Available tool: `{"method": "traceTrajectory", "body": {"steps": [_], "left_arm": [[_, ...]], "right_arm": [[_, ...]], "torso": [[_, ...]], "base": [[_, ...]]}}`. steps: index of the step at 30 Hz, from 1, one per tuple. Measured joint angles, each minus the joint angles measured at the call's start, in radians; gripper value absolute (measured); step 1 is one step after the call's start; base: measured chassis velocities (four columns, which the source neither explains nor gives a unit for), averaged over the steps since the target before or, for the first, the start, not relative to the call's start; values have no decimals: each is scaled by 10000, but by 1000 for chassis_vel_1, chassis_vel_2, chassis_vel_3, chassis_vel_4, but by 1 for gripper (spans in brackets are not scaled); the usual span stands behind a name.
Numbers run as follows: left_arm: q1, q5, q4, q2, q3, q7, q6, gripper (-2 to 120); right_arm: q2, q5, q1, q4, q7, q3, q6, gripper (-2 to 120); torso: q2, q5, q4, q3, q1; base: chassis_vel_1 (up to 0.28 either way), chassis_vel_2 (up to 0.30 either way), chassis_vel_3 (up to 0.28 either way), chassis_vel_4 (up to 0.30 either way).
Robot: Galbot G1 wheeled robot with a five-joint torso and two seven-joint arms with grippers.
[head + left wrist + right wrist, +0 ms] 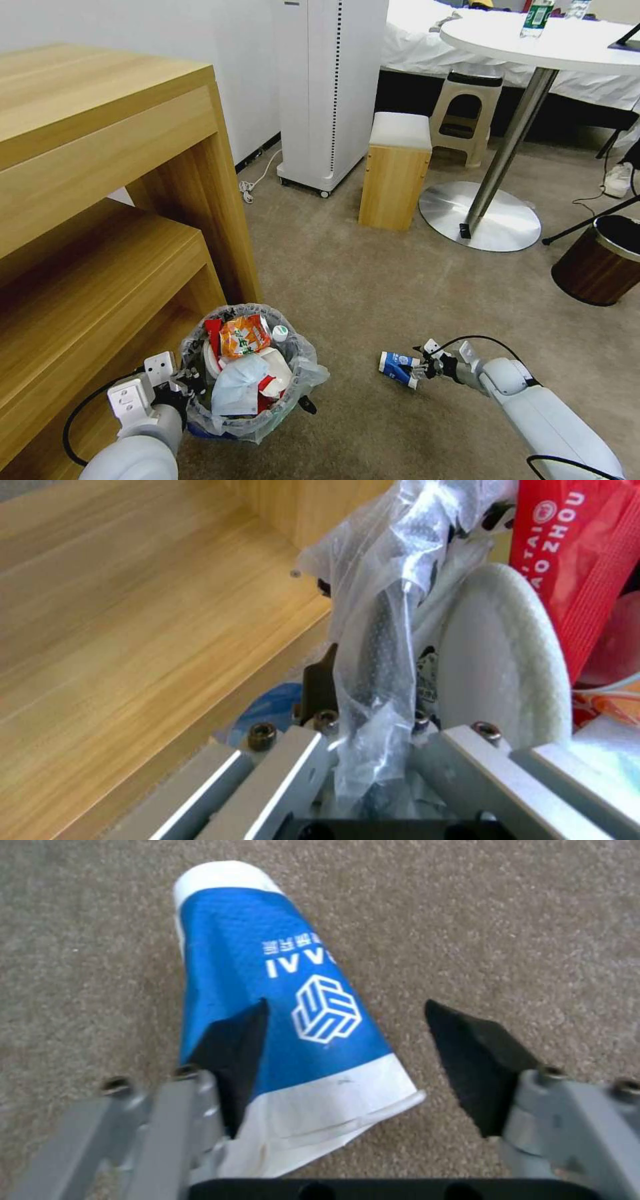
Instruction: Pick up the trash bin and place the garbage on the floor into it.
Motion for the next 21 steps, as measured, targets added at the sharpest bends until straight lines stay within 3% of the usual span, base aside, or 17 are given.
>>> {"method": "traceTrajectory", "body": {"steps": [9, 11, 16, 21], "left_arm": [[12, -15, 17, 30, 19, -3, 8, 0], [18, -18, 18, 36, 18, -3, 8, 0], [21, -38, 17, 93, -15, -3, 8, 0], [-10, -46, 32, 104, -17, -3, 8, 0]], "right_arm": [[58, -192, 61, -290, -151, 68, 260, 23], [58, -185, 62, -292, -211, 74, 316, 20], [-83, 132, -51, 178, -1208, 186, 1088, 2], [-359, 548, -281, 982, -1880, 260, 1237, 17]], "torso": [[0, 3, 2, 1, 0], [-1, 2, 2, 1, 0], [0, 3, 3, 2, 0], [0, 0, -1, 2, 0]], "base": [[0, 0, 0, 0], [0, 0, 0, 0], [0, 0, 0, 0], [0, 0, 0, 0]]}}
